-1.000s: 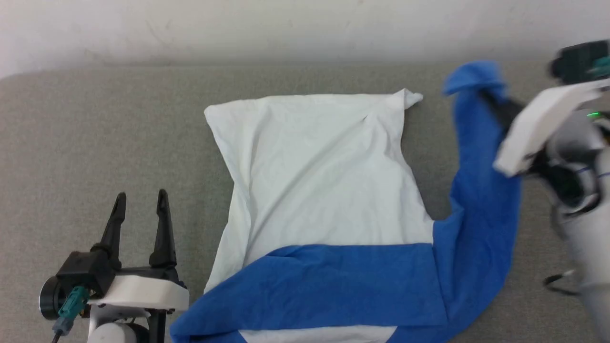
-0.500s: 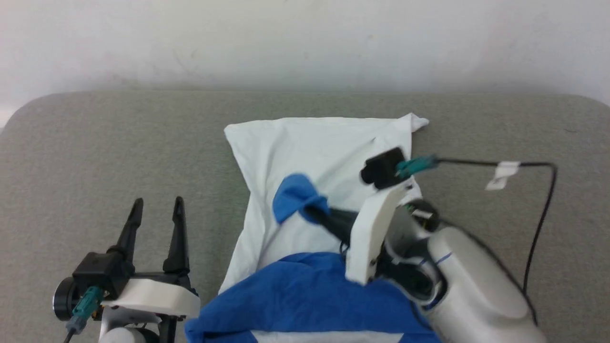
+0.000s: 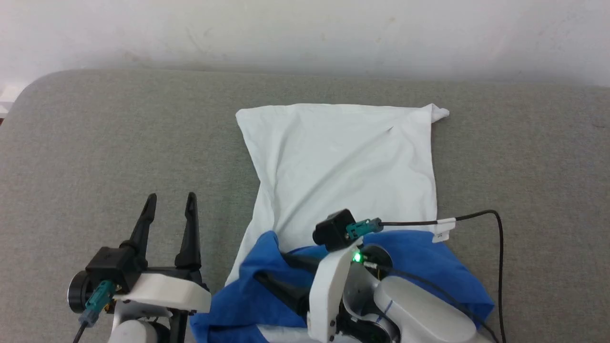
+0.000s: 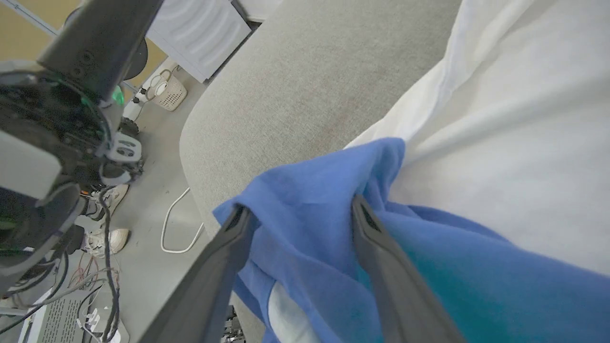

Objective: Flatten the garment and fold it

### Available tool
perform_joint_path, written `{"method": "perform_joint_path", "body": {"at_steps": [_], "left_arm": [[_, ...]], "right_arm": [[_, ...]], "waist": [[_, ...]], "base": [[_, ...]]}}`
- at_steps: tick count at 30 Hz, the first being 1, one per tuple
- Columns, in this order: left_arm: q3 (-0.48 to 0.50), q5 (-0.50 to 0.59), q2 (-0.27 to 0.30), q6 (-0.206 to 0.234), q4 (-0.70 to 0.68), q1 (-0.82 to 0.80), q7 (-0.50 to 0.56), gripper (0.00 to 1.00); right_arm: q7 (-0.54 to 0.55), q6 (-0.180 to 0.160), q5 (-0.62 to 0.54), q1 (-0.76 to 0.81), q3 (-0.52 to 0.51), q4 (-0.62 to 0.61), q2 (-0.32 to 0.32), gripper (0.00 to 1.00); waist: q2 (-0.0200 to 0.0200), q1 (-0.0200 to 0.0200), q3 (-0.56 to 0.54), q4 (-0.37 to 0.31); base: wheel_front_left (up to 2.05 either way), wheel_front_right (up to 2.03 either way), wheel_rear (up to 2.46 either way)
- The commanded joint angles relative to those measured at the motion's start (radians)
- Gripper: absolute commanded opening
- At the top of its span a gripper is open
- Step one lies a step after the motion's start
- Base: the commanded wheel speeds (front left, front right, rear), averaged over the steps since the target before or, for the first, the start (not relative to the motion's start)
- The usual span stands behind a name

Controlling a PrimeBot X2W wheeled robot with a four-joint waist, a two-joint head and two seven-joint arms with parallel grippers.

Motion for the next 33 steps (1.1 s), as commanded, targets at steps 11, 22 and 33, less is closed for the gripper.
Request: {"method": "perform_joint_path", "body": {"at_steps": [11, 22, 33], "left_arm": [[0.028, -0.006, 0.024, 0.027, 0.007, 0.006, -0.012, 1.00], [0.045, -0.004, 0.049, 0.057, -0.016, 0.015, 0.024, 1.00], [0.069, -0.047, 0.105, 0.049, 0.059, -0.183, 0.177, 1.00]], "right_arm": [[-0.246, -0.001, -0.141, -0.041, -0.032, -0.164, -0.100, 1.00], [-0.287, -0.001, -0.374, 0.220, -0.502, -0.386, -0.197, 1.00], [-0.206, -0.001, -0.589, 0.406, -0.930, -0.624, -0.067, 1.00]], "waist": [[0.0000, -0.0001, -0.020, -0.092], [0.0000, -0.0001, -0.026, -0.183], [0.0000, -0.0001, 0.087, -0.254]], "base": [[0.00, 0.00, 0.00], [0.00, 0.00, 0.00], [0.00, 0.00, 0.00]]}}
